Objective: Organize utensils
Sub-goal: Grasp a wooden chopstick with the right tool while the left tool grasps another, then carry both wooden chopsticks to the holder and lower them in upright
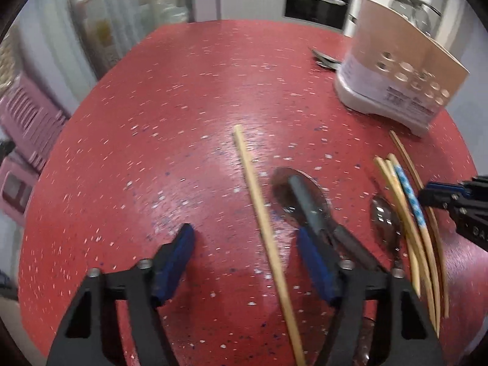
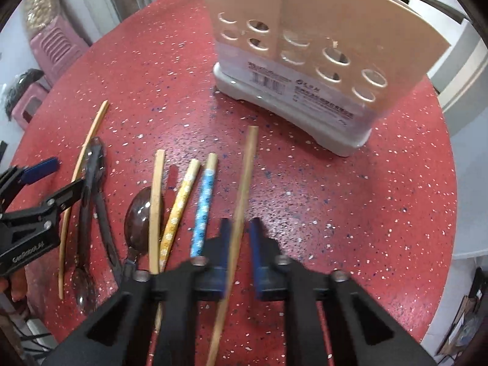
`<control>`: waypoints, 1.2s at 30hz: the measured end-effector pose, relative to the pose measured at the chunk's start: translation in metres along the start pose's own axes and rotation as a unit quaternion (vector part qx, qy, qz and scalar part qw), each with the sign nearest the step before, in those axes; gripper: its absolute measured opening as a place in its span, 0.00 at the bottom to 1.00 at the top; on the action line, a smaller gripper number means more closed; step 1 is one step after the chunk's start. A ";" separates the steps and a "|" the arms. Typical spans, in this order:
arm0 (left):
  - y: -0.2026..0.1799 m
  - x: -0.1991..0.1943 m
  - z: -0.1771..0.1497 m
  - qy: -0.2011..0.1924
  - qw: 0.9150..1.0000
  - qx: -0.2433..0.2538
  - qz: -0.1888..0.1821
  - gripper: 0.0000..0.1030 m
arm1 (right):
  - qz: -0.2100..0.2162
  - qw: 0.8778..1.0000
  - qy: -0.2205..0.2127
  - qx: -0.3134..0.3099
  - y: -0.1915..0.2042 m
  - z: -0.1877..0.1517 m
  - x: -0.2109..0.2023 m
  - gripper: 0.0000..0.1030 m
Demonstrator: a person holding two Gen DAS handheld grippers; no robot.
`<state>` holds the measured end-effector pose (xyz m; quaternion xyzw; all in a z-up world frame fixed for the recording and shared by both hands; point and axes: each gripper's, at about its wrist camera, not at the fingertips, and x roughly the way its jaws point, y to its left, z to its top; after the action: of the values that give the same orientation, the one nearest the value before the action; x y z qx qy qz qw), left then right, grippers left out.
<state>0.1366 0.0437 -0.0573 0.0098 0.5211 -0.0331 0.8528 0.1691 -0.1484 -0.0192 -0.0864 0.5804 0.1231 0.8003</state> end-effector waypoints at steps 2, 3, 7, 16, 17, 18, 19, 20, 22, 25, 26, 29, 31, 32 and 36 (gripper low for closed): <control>-0.007 -0.001 0.003 0.001 1.000 0.020 -0.009 0.47 | 0.005 1.000 -0.006 0.000 0.000 -0.001 -0.002 0.06; -0.009 -0.001 0.004 0.000 1.000 0.027 -0.012 0.33 | 0.008 1.000 -0.008 0.001 -0.001 -0.003 -0.002 0.06; -0.009 -0.004 -0.002 -0.019 0.999 0.007 -0.038 0.30 | 0.038 0.999 -0.028 0.014 -0.009 -0.014 -0.015 0.06; -0.003 -0.049 -0.014 -0.110 0.991 -0.036 -0.073 0.30 | 0.099 0.990 -0.102 0.025 -0.034 -0.043 -0.069 0.06; -0.002 -0.055 -0.013 -0.119 0.989 -0.042 -0.076 0.30 | 0.106 0.988 -0.111 0.027 -0.037 -0.047 -0.076 0.06; -0.001 -0.058 -0.012 -0.125 0.988 -0.046 -0.079 0.30 | 0.111 0.986 -0.120 0.028 -0.041 -0.051 -0.083 0.06; 0.001 -0.063 -0.012 -0.132 0.986 -0.050 -0.083 0.30 | 0.117 0.984 -0.130 0.031 -0.044 -0.054 -0.089 0.06; 0.001 -0.070 -0.010 -0.140 0.985 -0.054 -0.086 0.30 | 0.122 0.982 -0.139 0.034 -0.047 -0.058 -0.094 0.06; 0.001 -0.083 -0.003 -0.161 0.981 -0.059 -0.093 0.30 | 0.126 0.979 -0.155 0.039 -0.052 -0.060 -0.108 0.06; -0.001 -0.103 0.008 -0.190 0.974 -0.067 -0.101 0.30 | 0.130 0.973 -0.183 0.048 -0.060 -0.059 -0.128 0.06; -0.001 -0.110 0.013 -0.200 0.971 -0.071 -0.106 0.30 | 0.130 0.972 -0.191 0.050 -0.060 -0.057 -0.133 0.06; -0.001 -0.129 0.032 -0.231 0.962 -0.082 -0.121 0.30 | 0.131 0.964 -0.224 0.062 -0.070 -0.045 -0.152 0.06; -0.005 -0.137 0.048 -0.247 0.957 -0.082 -0.127 0.30 | 0.128 0.958 -0.248 0.070 -0.078 -0.036 -0.167 0.06; -0.008 -0.140 0.058 -0.254 0.955 -0.081 -0.128 0.30 | 0.124 0.955 -0.260 0.073 -0.082 -0.030 -0.173 0.06; -0.023 -0.150 0.100 -0.285 0.946 -0.073 -0.135 0.30 | 0.114 0.944 -0.298 0.089 -0.093 -0.001 -0.195 0.06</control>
<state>0.1558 0.0222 0.1222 -0.1326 0.2541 -0.1112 0.9516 0.1384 -0.2562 0.1656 0.0924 0.3300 0.1817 0.9217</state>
